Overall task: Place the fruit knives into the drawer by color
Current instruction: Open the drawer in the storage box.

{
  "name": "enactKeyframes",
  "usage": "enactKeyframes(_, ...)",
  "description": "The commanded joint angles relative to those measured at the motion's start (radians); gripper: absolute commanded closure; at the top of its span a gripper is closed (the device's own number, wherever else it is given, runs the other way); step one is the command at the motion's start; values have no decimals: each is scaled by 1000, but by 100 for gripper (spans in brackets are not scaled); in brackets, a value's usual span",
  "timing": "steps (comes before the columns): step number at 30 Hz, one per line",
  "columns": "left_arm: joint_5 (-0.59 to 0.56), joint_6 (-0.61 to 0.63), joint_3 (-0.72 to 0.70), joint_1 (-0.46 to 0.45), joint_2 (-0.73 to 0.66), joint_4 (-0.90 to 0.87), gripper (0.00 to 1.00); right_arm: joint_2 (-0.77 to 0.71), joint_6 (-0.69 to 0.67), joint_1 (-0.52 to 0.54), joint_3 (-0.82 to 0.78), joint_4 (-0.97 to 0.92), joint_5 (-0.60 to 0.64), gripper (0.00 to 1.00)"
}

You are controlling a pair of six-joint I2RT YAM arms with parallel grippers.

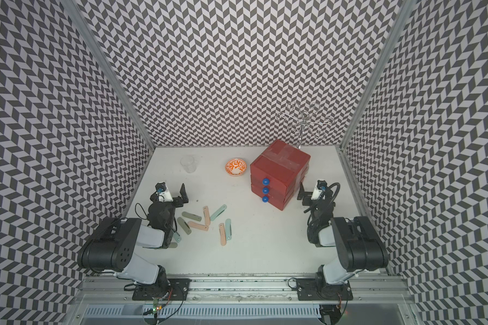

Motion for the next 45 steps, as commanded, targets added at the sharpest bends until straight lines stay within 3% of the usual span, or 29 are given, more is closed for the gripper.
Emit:
enactKeyframes(1, -81, 7, 8, -28, -37, -11, 0, 6, 7, 0, -8, 81, 24, 1)
enactKeyframes(2, -89, 15, -1, -36, -49, 2, 0, -17, 31, 0, 0, 42, 78, 0)
enactKeyframes(4, -228, 39, 14, -87, -70, -19, 0, -78, 78, -1, 36, -92, 181, 1)
enactKeyframes(7, -449, 27, 169, -162, -138, -347, 0, -146, 134, -7, 140, -345, 314, 1)
enactKeyframes(9, -555, -112, 335, -181, -159, -684, 0, -178, 224, -8, 220, -560, 432, 1)
enactKeyframes(11, -646, -474, 567, -184, -154, -1202, 0, -201, 422, -10, 309, -819, 582, 1)
enactKeyframes(12, -645, -646, 672, -179, -140, -1429, 0, -210, 505, -12, 344, -924, 620, 1)
enactKeyframes(13, -585, -710, 757, -166, -122, -1563, 0, -225, 543, -22, 363, -997, 593, 1)
enactKeyframes(14, -469, -678, 808, -150, -112, -1596, 0, -252, 531, -36, 370, -1027, 508, 1)
enactKeyframes(16, -261, -598, 818, -154, -135, -1550, 0, -300, 512, -58, 390, -1109, 362, 1)
enactKeyframes(17, -219, -556, 792, -189, -170, -1496, 0, -325, 510, -57, 401, -1146, 315, 1)
enactKeyframes(23, -202, -482, 709, -506, -330, -1316, 0, -380, 436, -47, 573, -1405, 53, 1)
enactKeyframes(26, -144, -517, 714, -602, -312, -1285, 0, -406, 381, 10, 682, -1515, 50, 1)
enactKeyframes(29, -196, -568, 763, -686, -257, -1331, 0, -450, 313, 104, 763, -1557, 105, 1)
enactKeyframes(32, -180, -564, 807, -738, -216, -1333, 0, -465, 275, 153, 835, -1575, 78, 3)
enactKeyframes(33, -171, -568, 816, -749, -210, -1329, 0, -458, 268, 158, 862, -1593, 52, 14)
enactKeyframes(34, -161, -582, 821, -758, -207, -1320, 0, -449, 267, 160, 892, -1608, 27, 35)
enactKeyframes(38, -65, -642, 800, -761, -212, -1260, 0, -388, 255, 176, 957, -1626, -51, 99)
enactKeyframes(45, 40, -687, 768, -761, -210, -1213, 0, -247, 239, 206, 1069, -1660, -114, 100)
